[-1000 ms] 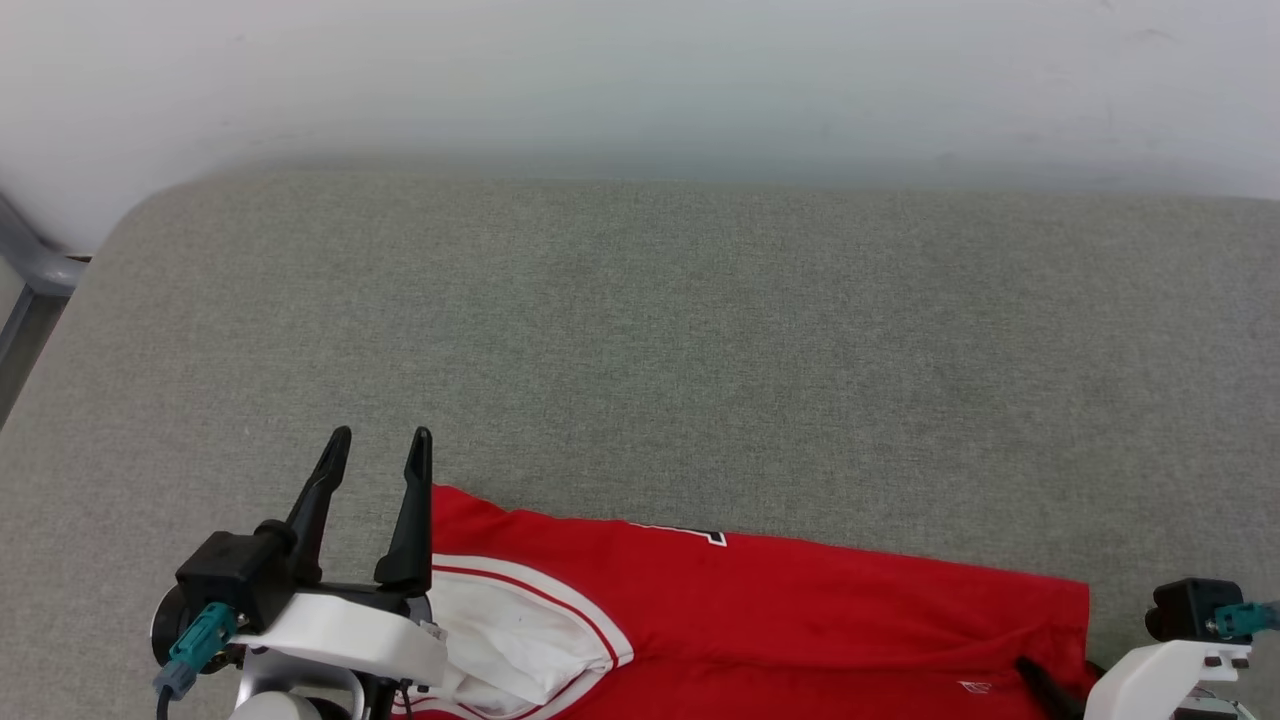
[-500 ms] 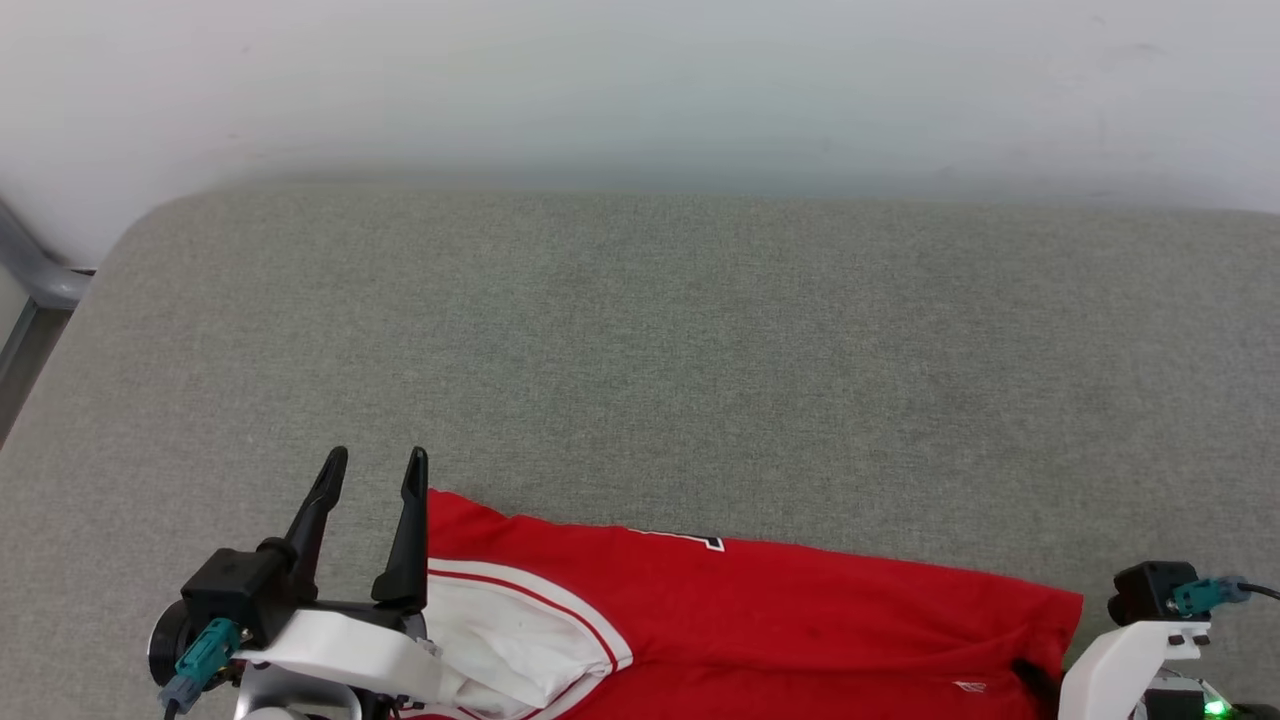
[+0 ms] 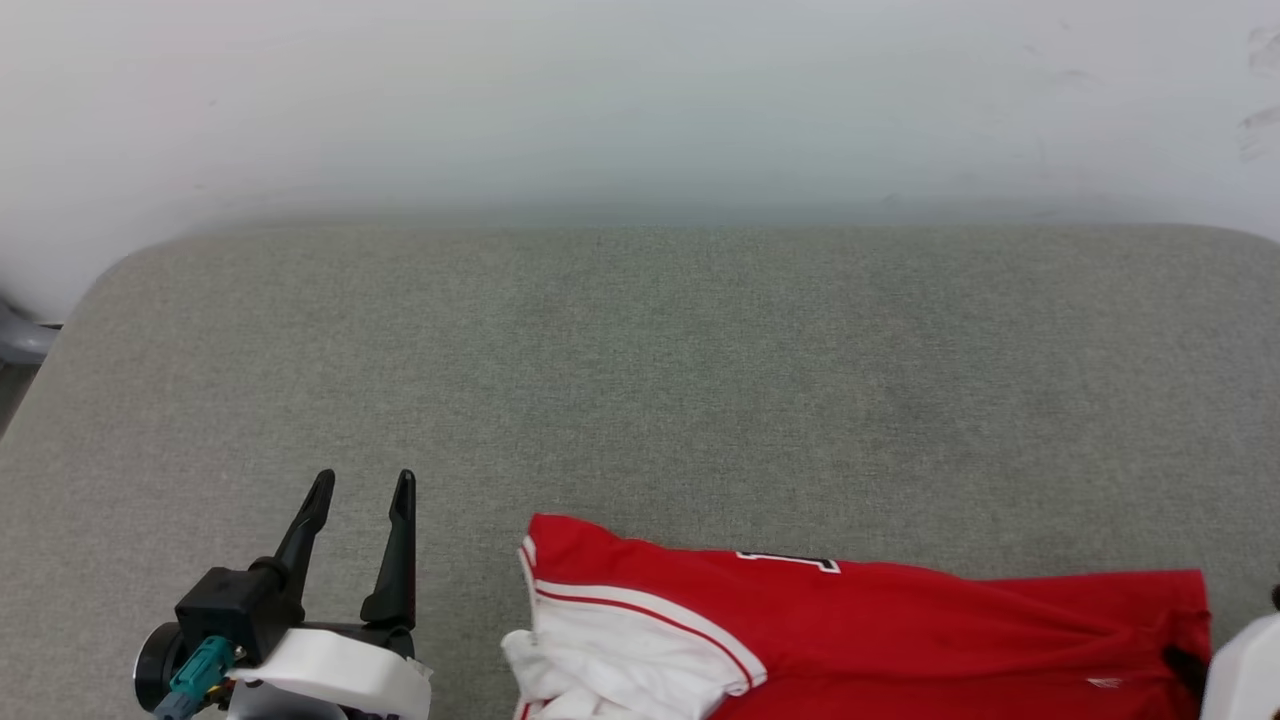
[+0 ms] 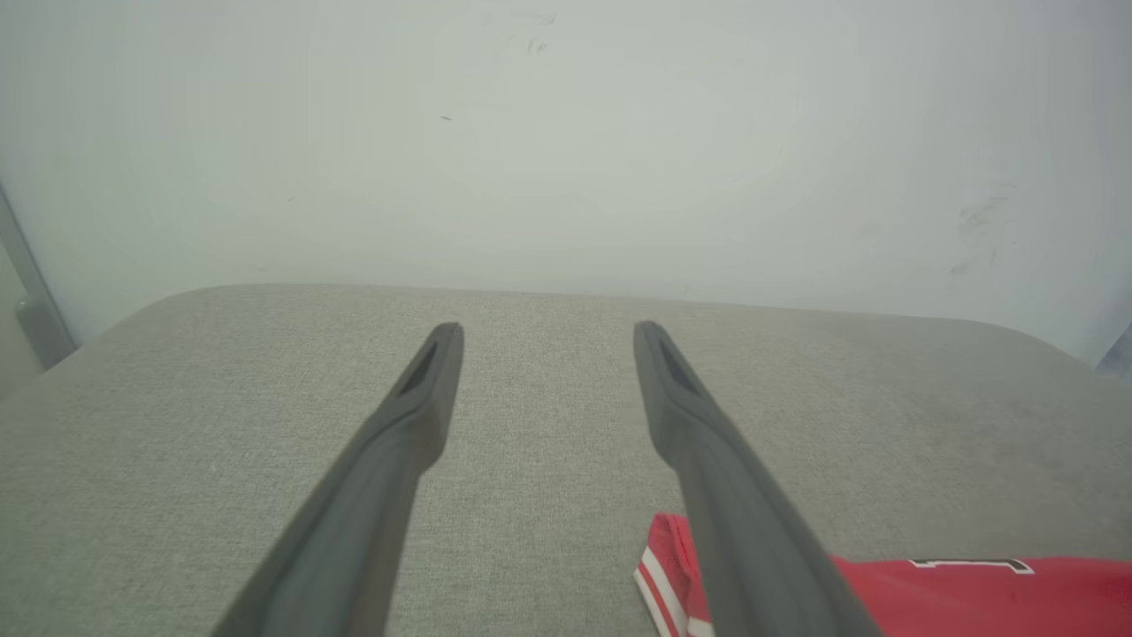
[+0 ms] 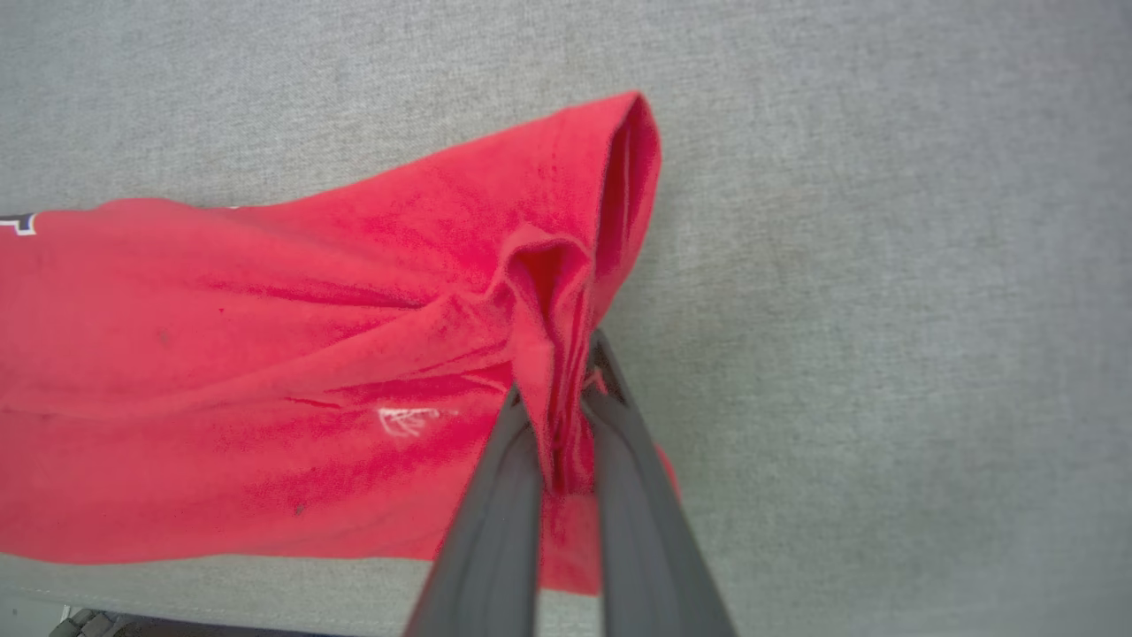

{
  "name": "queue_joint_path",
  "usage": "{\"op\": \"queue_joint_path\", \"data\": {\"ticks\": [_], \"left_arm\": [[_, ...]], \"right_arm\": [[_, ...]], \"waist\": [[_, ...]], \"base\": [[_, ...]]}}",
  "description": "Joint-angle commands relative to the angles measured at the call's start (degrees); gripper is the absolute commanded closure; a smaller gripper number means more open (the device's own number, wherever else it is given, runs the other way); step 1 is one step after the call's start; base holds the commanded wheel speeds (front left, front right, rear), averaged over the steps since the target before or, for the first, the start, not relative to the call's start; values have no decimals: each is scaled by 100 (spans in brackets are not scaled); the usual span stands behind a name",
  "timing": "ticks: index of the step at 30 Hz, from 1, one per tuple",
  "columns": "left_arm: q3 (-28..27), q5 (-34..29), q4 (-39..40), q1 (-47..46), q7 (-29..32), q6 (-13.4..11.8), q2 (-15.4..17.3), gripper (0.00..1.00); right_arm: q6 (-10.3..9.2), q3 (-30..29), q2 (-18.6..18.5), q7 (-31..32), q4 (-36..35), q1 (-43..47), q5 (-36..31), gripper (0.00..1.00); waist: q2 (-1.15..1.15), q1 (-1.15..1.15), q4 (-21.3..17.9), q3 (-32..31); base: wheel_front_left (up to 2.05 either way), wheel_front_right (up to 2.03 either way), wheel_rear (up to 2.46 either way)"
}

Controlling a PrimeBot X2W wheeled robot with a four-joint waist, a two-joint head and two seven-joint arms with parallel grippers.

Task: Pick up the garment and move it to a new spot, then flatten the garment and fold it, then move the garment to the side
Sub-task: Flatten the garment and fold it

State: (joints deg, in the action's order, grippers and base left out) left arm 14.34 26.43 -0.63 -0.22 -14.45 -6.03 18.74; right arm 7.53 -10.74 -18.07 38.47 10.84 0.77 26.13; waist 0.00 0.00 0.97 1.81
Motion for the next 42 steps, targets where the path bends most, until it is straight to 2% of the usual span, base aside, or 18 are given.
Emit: {"op": "queue_joint_path", "data": {"ticks": [1, 4, 8, 9, 15, 20, 25, 29, 36, 39, 42], "left_arm": [[3, -10, 28, 79, 2, -19, -17, 0], [17, 3, 42, 103, 4, -43, -18, 0], [27, 25, 63, 93, 18, -56, -18, 0], [27, 25, 63, 93, 18, -56, -18, 0], [68, 29, 47, 28, 41, -80, -29, 0], [91, 33, 58, 9, 56, -94, -22, 0], [130, 35, 86, -89, 79, -61, -29, 0], [159, 46, 69, -171, 83, -52, -56, 0], [205, 51, 1, -316, 39, -21, -111, 0], [220, 46, -22, -390, 18, 0, -145, 0], [227, 47, -64, -425, -1, 33, -179, 0]], "right_arm": [[-9, -131, -62, 34, -57, 77, -45, 100], [-8, -412, 30, 184, -136, 121, 112, 100], [-7, -755, 536, 718, -228, -33, 939, 100], [-7, -755, 536, 718, -228, -33, 939, 100], [-6, -1169, 1295, 1763, -443, -220, 2267, 100], [-6, -1264, 1523, 2455, -427, -359, 3477, 100], [-6, -508, 1520, 2263, -175, -468, 4742, 100], [-6, 310, 1522, 1754, -108, -548, 5299, 100], [-6, 1706, 1520, 708, 51, -886, 5747, 100], [-6, 2211, 1520, 295, 154, -1029, 5796, 100], [-6, 2677, 1520, 15, 405, -1134, 5525, 100]], "waist": [[0, 0, -20, -23], [0, 0, -47, -33], [0, 0, -57, -23], [0, 0, -57, -23], [0, 0, 18, -36], [0, 0, 117, -46], [0, 0, 256, 51], [0, 0, 386, 134], [0, 0, 572, 306], [0, 0, 635, 394], [0, 0, 674, 487]], "base": [[0, 0, 0], [0, 0, 0], [0, 0, 0], [0, 0, 0], [0, 0, 0], [0, 0, 0], [0, 0, 0], [0, 0, 0], [0, 0, 0], [0, 0, 0], [0, 0, 0]]}}
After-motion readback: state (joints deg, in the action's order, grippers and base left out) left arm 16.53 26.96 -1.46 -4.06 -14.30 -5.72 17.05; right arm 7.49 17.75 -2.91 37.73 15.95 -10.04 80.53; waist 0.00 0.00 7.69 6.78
